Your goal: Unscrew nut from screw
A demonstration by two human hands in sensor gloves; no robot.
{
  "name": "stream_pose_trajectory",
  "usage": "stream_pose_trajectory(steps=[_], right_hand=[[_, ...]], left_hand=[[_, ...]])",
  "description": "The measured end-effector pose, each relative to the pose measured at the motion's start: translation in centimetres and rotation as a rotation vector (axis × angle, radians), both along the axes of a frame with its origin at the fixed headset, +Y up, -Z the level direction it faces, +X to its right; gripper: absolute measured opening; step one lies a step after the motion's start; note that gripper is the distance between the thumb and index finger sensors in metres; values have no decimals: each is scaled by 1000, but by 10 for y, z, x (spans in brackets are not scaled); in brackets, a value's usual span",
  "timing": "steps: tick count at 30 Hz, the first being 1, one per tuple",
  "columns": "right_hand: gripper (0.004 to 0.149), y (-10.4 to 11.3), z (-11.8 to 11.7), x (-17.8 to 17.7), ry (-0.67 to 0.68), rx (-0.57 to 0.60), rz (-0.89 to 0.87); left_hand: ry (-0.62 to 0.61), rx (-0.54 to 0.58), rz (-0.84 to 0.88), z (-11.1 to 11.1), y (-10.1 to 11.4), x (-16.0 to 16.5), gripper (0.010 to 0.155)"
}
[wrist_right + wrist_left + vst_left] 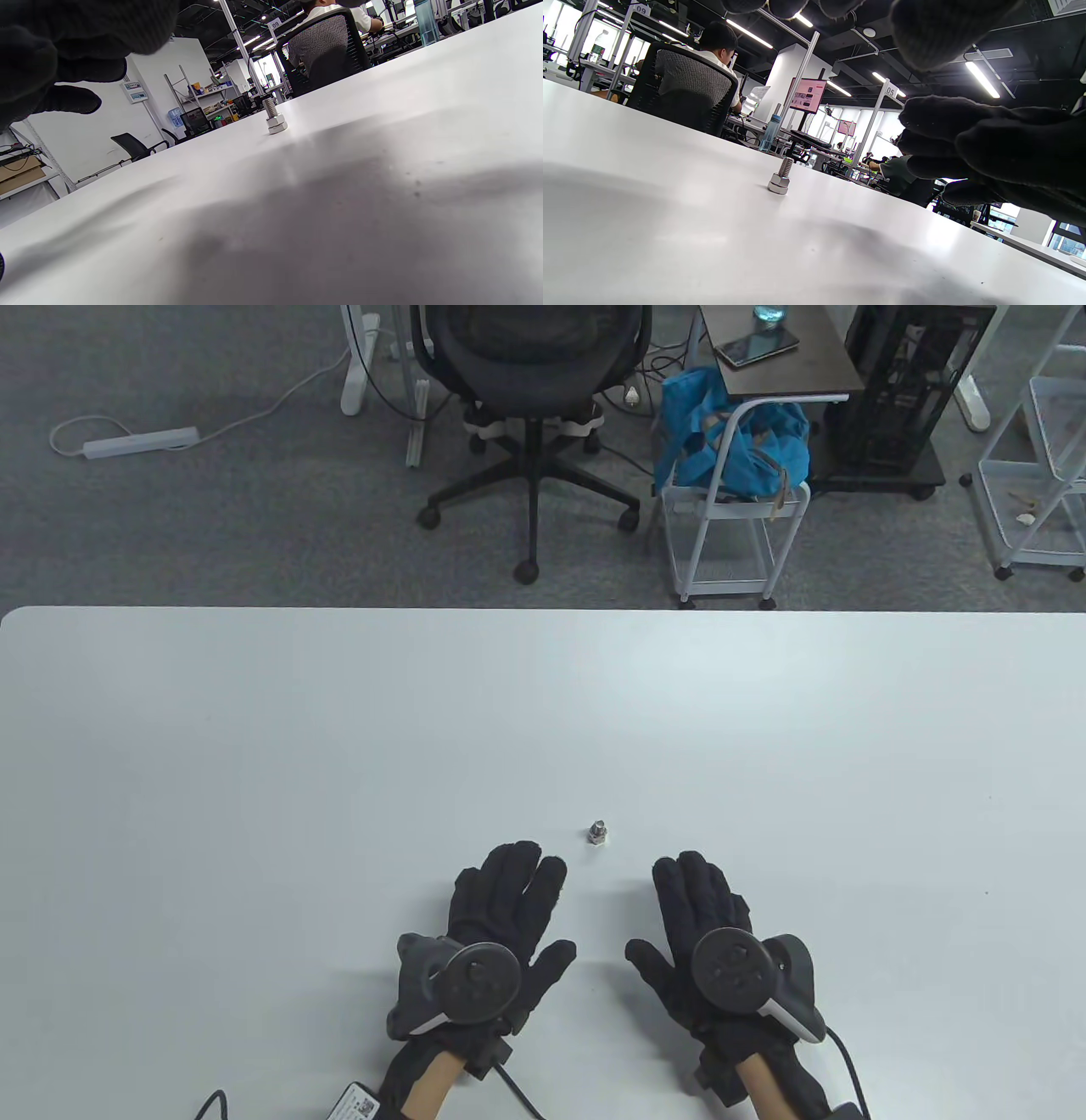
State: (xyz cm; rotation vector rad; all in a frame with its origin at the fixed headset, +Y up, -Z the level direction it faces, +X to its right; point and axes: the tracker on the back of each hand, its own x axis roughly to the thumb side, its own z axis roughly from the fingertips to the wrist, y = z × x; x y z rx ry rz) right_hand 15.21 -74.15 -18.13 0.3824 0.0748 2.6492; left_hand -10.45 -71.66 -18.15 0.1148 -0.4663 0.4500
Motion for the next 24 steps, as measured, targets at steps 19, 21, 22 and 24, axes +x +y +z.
stream_pose_trajectory(steps=[19,21,22,24], right_hand=[[90,25,-39,-16,-27,-3,234],[90,27,-56,-27,-18,-28,245],[90,27,-63,-32,-12,-39,248],[89,26,-77,-42,-8,-44,257]], left_hand=[[4,15,10,-1,5,-1,84],[6,17,13,-1,5,-2,85],[7,17,12,-1,5,-2,85],[10,17,11,-2,5,-2,85]])
